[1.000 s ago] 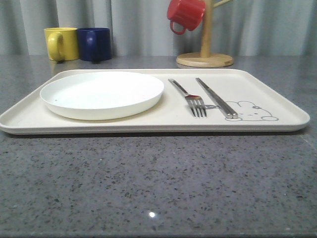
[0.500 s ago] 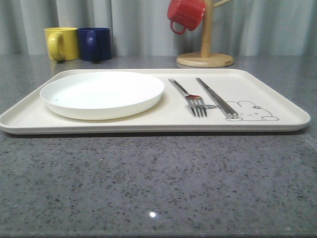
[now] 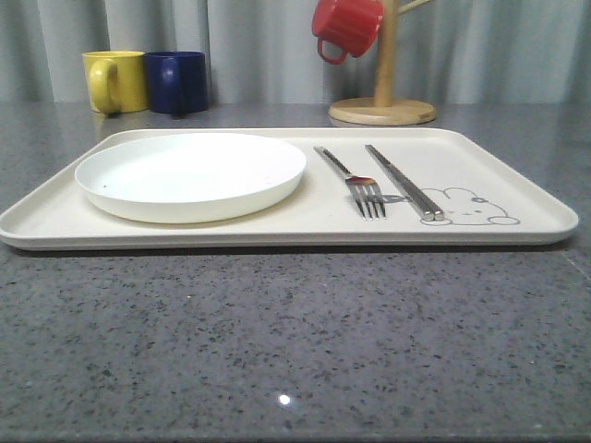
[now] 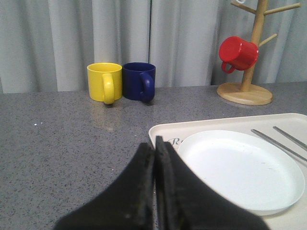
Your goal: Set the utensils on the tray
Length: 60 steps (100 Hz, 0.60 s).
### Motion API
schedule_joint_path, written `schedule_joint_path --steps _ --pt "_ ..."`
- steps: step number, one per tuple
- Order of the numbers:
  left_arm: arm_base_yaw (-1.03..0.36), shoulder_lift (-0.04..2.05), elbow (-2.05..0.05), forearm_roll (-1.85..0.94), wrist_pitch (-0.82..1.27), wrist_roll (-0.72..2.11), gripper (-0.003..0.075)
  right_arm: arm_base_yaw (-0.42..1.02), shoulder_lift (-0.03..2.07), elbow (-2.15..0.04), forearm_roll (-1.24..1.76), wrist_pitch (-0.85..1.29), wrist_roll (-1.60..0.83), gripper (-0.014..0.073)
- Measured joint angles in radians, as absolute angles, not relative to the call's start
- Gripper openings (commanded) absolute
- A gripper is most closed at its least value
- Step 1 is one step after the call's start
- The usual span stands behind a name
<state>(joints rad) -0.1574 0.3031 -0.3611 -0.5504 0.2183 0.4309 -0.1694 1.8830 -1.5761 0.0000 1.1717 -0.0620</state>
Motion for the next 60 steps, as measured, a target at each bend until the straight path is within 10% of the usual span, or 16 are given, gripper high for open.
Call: schedule_joint_path --steps 44,60 --pt "-0.157 0.303 -0.361 -0.550 0.218 0.431 -0.0019 -0.180 1.901 -1.576 0.000 1.175 -0.064 0.0304" --pt "-0.157 0.303 -0.361 -0.550 0.218 0.431 -0.0019 -0.180 1.903 -1.580 0.000 1.181 -0.064 0.0131"
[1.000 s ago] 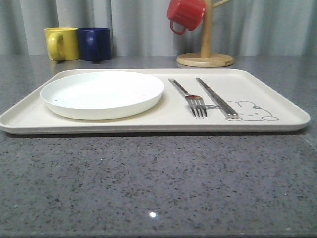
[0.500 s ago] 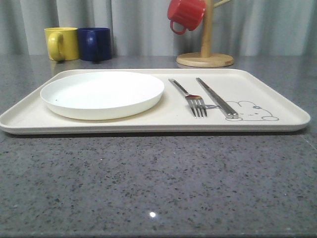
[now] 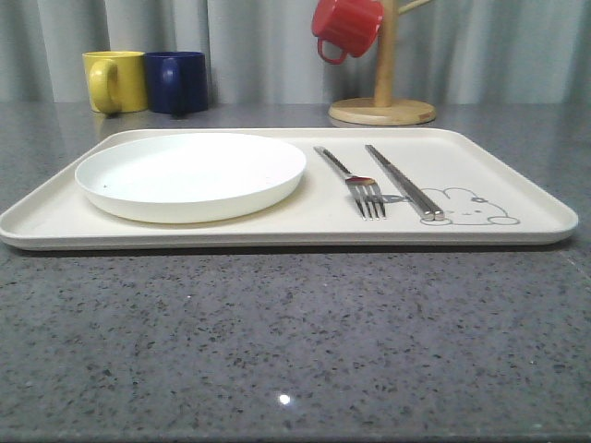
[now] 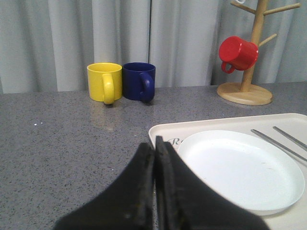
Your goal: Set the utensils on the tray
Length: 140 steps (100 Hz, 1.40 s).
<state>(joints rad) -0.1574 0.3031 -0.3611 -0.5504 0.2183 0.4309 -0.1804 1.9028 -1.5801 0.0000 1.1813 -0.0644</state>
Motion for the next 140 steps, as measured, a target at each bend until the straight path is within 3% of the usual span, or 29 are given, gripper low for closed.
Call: schedule_joint_path --steps 10,18,60,109,140 --pt "-0.157 0.303 -0.361 -0.550 0.218 0.431 -0.0019 -0.180 1.903 -1.580 0.000 1.188 -0.064 -0.0004" --pt "-0.157 0.303 -0.361 -0.550 0.218 0.431 -0.0019 -0.180 1.903 -1.580 0.000 1.190 -0.064 -0.0052" --pt "-0.157 0.303 -0.361 -0.550 0.218 0.431 -0.0019 -0.143 1.788 -1.580 0.012 1.220 0.000 -0.0046" --pt "-0.157 0.303 -0.361 -0.550 0.218 0.431 -0.0019 0.256 1.715 -1.580 0.035 1.132 0.248 -0.0046" --pt "-0.157 0.303 -0.361 -0.550 0.218 0.431 -0.0019 0.340 1.800 -1.580 0.037 1.087 0.293 -0.0046"
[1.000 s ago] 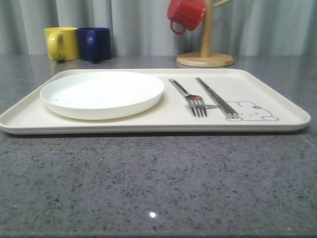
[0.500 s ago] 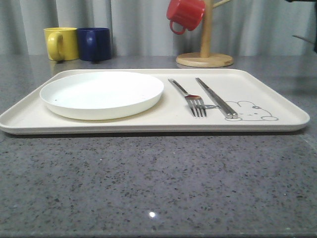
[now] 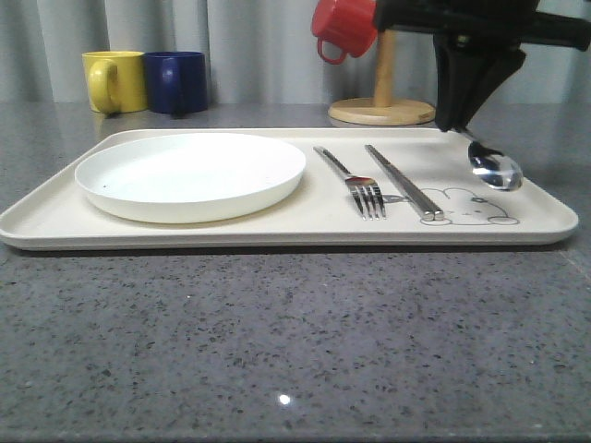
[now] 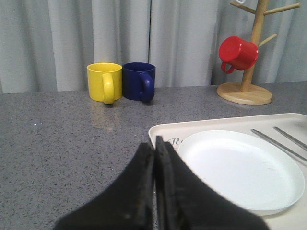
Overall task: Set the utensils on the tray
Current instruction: 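Lower the spoon onto the tray beside the chopsticks and release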
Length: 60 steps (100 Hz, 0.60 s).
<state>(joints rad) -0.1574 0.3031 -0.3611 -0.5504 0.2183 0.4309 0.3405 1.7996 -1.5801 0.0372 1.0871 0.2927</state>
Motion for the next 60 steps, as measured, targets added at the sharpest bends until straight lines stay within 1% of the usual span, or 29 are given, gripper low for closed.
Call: schedule_joint_path --steps 34,41,51,60 --pt "-0.157 0.303 -0.361 -0.550 0.218 0.431 -0.0019 0.340 1.860 -1.580 0.035 1.081 0.315 -0.0041" --pt "-0.157 0.303 -0.361 -0.550 0.218 0.431 -0.0019 0.340 1.861 -1.580 0.035 1.081 0.317 0.0002" --pt "-0.157 0.303 -0.361 -0.550 0.218 0.431 -0.0019 0.340 1.862 -1.580 0.035 1.081 0.317 0.0111" --pt "-0.157 0.303 -0.361 -0.550 0.218 0.431 -0.0019 0.340 1.862 -1.580 0.035 1.081 0.317 0.0186"
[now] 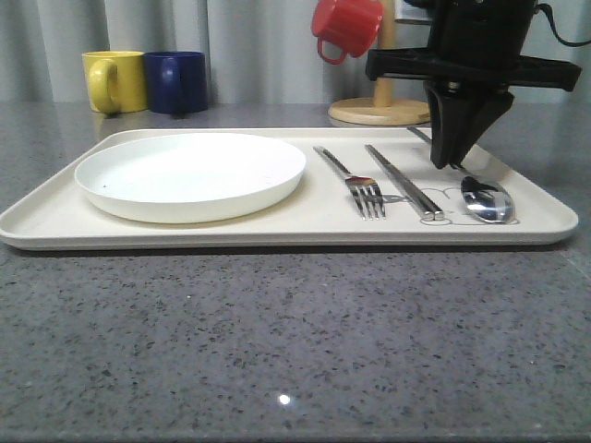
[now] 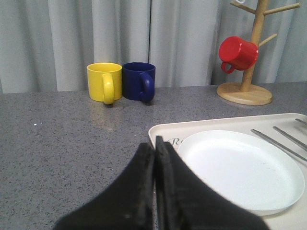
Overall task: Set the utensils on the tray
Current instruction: 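Lower the spoon onto the tray beside the chopsticks and release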
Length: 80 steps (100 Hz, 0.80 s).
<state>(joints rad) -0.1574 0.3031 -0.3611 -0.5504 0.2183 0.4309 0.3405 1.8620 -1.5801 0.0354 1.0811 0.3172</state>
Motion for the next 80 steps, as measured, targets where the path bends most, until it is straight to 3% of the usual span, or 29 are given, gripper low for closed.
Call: schedule_joint_path --steps 15,44,80 --pt "-0.157 0.303 -0.361 -0.550 0.218 0.431 -0.0019 0.340 1.862 -1.580 0.035 1.081 0.319 0.0237" --pt "-0.157 0.303 -0.361 -0.550 0.218 0.431 -0.0019 0.340 1.850 -1.580 -0.007 1.081 0.319 0.0238" --pt "-0.157 0.303 -0.361 -0.550 0.218 0.431 -0.0019 0.294 1.632 -1.577 -0.106 1.053 0.276 0.0237"
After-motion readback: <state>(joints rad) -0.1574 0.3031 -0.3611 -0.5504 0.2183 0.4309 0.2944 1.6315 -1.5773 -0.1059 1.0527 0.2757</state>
